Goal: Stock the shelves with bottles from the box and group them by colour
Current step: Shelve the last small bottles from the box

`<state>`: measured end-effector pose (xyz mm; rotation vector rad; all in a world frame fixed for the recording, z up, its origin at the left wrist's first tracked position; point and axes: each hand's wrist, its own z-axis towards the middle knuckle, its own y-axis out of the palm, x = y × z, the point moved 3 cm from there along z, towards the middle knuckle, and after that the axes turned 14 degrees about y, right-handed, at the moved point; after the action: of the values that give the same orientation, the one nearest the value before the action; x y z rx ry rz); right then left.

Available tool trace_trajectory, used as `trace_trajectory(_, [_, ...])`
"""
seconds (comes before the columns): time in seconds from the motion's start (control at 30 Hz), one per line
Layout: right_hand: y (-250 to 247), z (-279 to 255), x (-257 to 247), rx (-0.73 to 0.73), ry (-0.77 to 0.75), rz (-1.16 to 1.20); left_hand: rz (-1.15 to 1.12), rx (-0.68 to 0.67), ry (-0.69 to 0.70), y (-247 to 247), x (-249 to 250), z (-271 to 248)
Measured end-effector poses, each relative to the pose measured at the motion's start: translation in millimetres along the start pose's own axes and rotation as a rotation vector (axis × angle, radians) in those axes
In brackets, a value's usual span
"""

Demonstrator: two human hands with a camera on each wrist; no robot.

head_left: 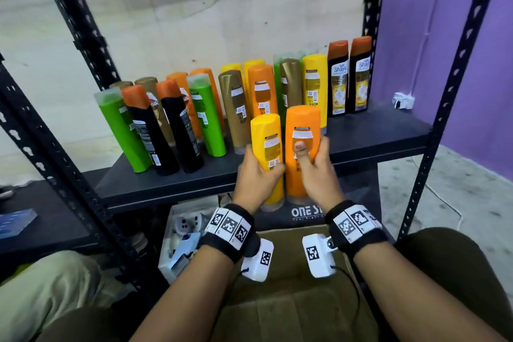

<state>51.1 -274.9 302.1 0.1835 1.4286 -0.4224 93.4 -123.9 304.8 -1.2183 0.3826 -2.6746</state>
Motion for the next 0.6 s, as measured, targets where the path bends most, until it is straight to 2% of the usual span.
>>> trace_trajectory(0.23, [-35.8, 30.7, -51.6, 0.050, -0.086, 0.036, -0.008, 0.007, 0.138, 9.3, 41.0, 57.9])
trace_trajectory(0.4, [-53.1, 57.2, -66.5, 0.102, -0.118, 0.016, 0.003, 0.031, 0.133, 22.2, 50.3, 87.0])
trace_trajectory(0.6, [-57.6, 81.4, -51.8, 0.115, -0.108, -0.034, -0.025, 0.012, 0.082, 40.9, 45.2, 96.2])
